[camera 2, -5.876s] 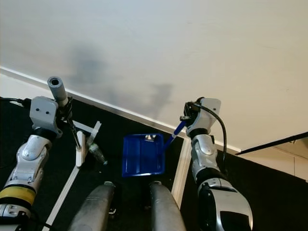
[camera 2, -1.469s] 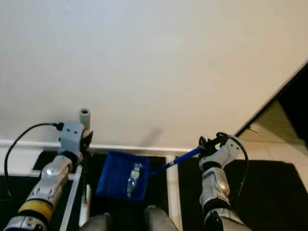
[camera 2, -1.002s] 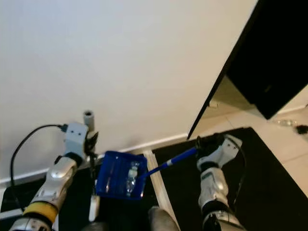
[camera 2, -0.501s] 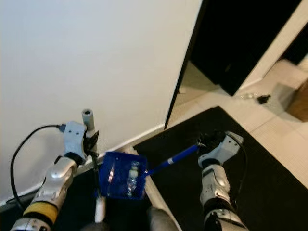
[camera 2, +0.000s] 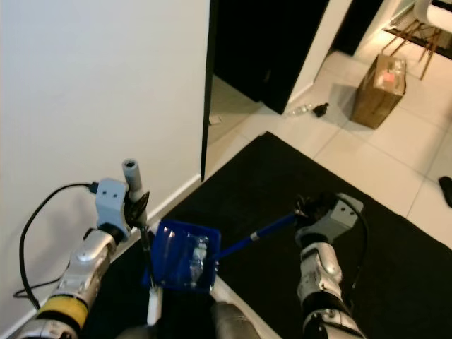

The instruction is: Sweep floor

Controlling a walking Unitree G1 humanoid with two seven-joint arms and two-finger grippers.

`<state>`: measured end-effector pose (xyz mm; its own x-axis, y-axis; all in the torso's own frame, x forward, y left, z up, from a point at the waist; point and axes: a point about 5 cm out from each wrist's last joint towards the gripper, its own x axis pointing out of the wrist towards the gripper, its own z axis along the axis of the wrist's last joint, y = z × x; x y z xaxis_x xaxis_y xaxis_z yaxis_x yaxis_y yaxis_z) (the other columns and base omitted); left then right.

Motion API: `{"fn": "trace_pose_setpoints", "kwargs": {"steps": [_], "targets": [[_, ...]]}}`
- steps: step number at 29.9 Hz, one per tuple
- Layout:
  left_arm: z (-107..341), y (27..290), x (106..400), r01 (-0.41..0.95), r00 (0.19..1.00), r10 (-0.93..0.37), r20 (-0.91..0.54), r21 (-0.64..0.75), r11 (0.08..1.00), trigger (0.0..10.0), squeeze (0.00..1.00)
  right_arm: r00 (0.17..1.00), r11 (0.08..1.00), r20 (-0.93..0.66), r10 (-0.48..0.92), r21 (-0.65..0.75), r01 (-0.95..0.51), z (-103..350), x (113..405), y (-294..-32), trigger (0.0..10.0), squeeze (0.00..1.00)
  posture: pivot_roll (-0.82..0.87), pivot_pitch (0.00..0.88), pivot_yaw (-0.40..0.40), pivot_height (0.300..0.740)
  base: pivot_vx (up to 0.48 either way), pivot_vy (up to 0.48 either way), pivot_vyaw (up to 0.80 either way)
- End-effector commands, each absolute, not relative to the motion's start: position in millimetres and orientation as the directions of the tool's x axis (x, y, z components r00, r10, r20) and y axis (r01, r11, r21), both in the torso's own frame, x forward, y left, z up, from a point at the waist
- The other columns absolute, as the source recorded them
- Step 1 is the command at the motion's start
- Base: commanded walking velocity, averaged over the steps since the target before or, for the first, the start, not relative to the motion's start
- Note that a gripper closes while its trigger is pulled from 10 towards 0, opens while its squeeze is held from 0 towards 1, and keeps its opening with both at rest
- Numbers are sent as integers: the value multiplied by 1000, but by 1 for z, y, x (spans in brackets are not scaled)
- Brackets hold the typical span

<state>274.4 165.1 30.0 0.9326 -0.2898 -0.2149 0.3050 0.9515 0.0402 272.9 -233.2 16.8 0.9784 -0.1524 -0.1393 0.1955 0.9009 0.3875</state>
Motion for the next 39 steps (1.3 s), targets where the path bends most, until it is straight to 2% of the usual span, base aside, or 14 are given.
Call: {"fn": "trace_pose_setpoints", "kwargs": {"steps": [1,12,18,39], "targets": [[33,162,275,318,933,-306,-188,34,948,10000,0,976,891,-136,-168,402,210,17,272,-235,10000,0,68,50,-53,740,0,0,-800],[35,161,276,348,924,-336,-182,39,937,10000,0,969,879,-142,-204,409,245,17,271,-240,10000,0,68,49,-43,740,0,0,-767],[36,158,276,372,916,-360,-178,36,927,10000,0,949,853,-185,-257,418,313,12,266,-249,10000,0,66,47,-42,740,0,-409,0],[36,157,276,372,915,-361,-183,29,928,10000,0,944,849,-188,-273,414,328,12,264,-253,10000,0,62,51,-44,740,0,-457,0]]}}
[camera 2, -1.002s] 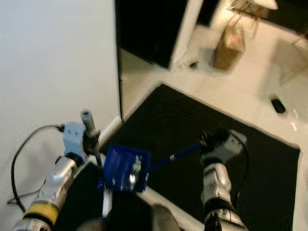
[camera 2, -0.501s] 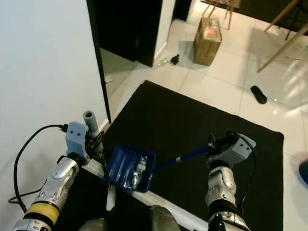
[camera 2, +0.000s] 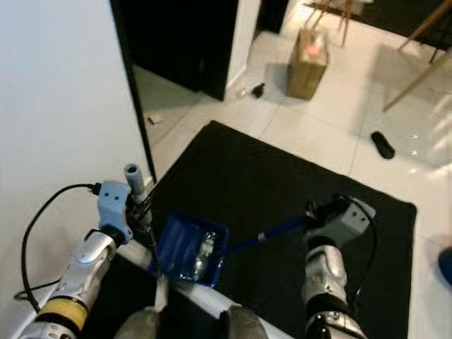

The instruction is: Sweep floor

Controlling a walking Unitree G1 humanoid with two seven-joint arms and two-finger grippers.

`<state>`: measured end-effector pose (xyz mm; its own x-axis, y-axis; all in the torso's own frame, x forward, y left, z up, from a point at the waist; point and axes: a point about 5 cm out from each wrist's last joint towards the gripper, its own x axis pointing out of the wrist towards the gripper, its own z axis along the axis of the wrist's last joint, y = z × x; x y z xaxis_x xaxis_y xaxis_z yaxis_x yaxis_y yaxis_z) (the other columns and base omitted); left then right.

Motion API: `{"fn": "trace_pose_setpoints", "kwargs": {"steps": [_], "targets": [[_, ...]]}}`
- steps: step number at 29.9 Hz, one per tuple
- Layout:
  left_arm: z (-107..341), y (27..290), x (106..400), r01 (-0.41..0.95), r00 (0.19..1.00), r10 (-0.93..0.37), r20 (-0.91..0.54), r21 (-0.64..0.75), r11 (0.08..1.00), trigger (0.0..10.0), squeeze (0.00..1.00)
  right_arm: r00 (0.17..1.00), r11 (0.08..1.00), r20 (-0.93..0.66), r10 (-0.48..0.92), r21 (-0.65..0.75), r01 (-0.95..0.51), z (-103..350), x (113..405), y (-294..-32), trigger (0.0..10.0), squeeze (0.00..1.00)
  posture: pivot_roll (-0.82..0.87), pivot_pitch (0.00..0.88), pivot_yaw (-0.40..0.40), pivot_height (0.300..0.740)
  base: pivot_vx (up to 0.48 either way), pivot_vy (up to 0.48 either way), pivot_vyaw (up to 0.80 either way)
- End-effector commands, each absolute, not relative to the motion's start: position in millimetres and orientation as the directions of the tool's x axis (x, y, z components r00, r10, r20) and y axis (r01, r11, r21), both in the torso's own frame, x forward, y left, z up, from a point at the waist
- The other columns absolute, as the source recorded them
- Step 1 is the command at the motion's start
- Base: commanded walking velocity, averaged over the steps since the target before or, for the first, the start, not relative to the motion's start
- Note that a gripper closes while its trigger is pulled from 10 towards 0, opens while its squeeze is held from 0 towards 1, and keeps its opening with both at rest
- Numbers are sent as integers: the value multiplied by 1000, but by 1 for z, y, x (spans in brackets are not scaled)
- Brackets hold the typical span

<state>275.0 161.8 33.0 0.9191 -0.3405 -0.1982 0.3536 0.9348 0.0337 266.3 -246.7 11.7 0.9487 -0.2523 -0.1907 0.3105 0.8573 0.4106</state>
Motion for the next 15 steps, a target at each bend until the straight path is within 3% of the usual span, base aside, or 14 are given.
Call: {"fn": "trace_pose_setpoints", "kwargs": {"steps": [1,15], "targets": [[36,157,276,372,915,-360,-182,29,928,10000,0,944,849,-188,-272,415,328,13,265,-253,10000,0,62,51,-45,740,0,-458,0],[36,158,276,373,914,-362,-183,29,927,10000,0,944,848,-188,-271,418,326,13,265,-251,10000,0,63,56,-43,740,0,-458,0]]}}
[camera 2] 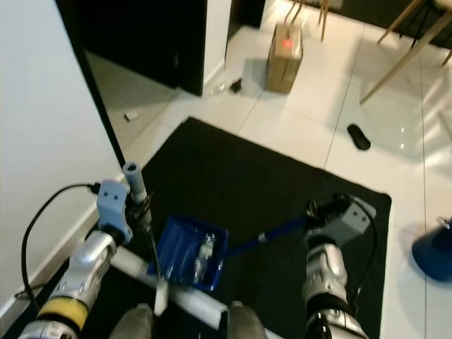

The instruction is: Sweep floor

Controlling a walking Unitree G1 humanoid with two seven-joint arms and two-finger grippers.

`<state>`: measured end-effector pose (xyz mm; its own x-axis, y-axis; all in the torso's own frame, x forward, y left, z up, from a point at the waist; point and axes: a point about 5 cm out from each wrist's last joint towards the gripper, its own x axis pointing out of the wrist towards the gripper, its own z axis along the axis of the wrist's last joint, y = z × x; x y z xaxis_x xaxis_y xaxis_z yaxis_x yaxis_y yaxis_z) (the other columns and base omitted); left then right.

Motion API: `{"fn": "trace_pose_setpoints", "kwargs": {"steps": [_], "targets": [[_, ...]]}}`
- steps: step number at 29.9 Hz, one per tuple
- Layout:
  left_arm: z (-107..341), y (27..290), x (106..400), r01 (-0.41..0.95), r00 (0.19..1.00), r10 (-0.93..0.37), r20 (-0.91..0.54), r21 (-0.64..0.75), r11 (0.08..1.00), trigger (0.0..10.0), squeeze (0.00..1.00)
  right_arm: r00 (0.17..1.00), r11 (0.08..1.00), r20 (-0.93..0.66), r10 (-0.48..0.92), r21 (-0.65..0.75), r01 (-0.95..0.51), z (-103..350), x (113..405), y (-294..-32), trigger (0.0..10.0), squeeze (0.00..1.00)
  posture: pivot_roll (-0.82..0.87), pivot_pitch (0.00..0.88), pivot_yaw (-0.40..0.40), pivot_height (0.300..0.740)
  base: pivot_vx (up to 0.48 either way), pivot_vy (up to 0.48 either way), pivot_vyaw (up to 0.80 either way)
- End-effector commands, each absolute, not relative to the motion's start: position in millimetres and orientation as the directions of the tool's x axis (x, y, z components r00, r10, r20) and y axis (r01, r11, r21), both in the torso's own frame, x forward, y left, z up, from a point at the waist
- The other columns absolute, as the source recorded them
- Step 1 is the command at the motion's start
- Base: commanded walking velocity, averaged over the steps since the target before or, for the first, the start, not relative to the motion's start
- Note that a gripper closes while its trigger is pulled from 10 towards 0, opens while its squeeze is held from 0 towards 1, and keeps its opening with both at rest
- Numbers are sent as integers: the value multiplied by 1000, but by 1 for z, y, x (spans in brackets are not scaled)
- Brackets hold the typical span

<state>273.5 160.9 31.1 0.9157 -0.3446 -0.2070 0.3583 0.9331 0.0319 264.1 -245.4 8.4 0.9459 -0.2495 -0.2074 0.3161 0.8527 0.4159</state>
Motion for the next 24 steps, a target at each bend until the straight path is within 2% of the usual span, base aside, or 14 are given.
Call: {"fn": "trace_pose_setpoints", "kwargs": {"steps": [1,20,23,24], "targets": [[36,158,276,373,914,-362,-183,29,927,10000,0,944,848,-188,-271,418,326,13,265,-251,10000,0,63,56,-43,740,0,-458,0],[37,157,278,373,915,-361,-179,43,927,10000,0,942,847,-173,-287,414,334,18,268,-260,10000,0,64,49,-42,740,0,-458,0],[40,160,279,350,929,-334,-162,86,933,10000,0,941,848,-172,-291,409,337,19,267,-264,10000,0,59,44,-44,740,0,-458,0],[48,167,285,301,952,-285,-113,169,939,10000,0,940,849,-171,-295,405,340,19,266,-267,10000,0,57,43,-44,740,0,-458,0]]}}
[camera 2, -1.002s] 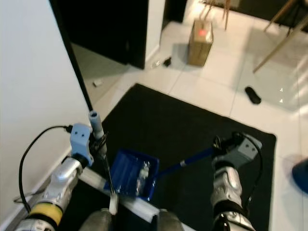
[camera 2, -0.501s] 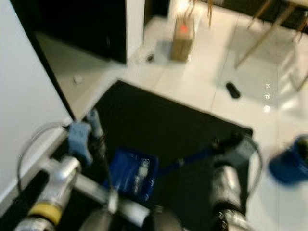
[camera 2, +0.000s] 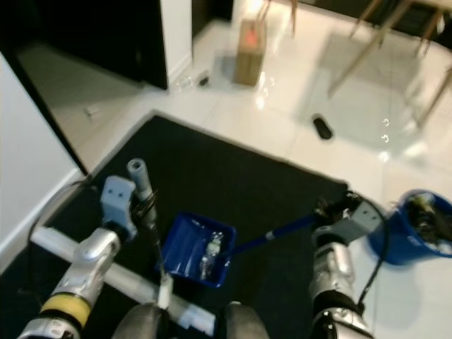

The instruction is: Sweep floor

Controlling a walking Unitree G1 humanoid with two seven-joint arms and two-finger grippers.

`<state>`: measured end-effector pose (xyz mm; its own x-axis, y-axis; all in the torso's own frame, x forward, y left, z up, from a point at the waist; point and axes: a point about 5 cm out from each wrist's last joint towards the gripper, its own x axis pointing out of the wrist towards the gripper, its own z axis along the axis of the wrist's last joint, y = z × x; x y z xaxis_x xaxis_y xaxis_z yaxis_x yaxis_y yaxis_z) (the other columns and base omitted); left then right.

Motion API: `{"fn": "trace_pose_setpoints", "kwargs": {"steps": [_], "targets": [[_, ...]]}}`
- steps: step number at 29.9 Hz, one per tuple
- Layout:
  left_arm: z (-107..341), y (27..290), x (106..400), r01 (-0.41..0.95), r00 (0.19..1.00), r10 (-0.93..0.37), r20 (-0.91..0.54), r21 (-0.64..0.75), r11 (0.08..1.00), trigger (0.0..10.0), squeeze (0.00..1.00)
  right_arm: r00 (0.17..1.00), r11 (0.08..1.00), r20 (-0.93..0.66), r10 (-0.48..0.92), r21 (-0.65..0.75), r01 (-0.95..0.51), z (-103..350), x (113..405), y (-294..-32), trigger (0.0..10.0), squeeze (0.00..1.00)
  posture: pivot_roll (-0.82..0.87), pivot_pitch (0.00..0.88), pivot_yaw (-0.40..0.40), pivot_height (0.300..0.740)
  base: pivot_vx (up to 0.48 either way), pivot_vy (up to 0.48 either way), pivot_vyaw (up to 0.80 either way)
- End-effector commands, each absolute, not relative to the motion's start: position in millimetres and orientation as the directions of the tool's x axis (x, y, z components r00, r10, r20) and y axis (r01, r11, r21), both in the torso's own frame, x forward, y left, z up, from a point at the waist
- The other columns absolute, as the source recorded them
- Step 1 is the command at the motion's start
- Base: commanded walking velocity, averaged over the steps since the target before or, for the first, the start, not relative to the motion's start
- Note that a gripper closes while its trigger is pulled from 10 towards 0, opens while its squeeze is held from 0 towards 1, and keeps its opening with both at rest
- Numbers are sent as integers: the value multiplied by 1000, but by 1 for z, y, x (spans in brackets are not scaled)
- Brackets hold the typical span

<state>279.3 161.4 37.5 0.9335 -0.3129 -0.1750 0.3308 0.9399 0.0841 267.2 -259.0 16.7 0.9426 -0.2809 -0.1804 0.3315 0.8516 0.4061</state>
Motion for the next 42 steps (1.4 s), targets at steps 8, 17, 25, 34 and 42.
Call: {"fn": "trace_pose_setpoints", "kwargs": {"steps": [8,17,25,34,42], "targets": [[66,166,293,309,949,-314,-27,281,909,10000,0,939,849,-172,-299,401,344,19,265,-269,10000,0,56,38,-41,740,0,-458,0],[61,166,289,335,941,-335,-55,295,895,10000,0,937,845,-175,-301,407,348,17,264,-266,10000,0,59,34,-33,740,0,-458,0],[58,169,287,331,942,-329,-63,309,891,10000,0,936,841,-163,-312,411,351,22,267,-270,10000,0,65,42,-30,740,0,-459,0],[56,168,287,329,944,-323,-70,299,896,10000,0,936,844,-158,-313,406,351,24,269,-272,10000,0,68,48,-33,740,0,-460,0],[54,168,286,320,947,-312,-72,283,904,10000,0,937,845,-158,-312,405,350,25,270,-273,10000,0,69,49,-36,740,0,-460,0]]}}
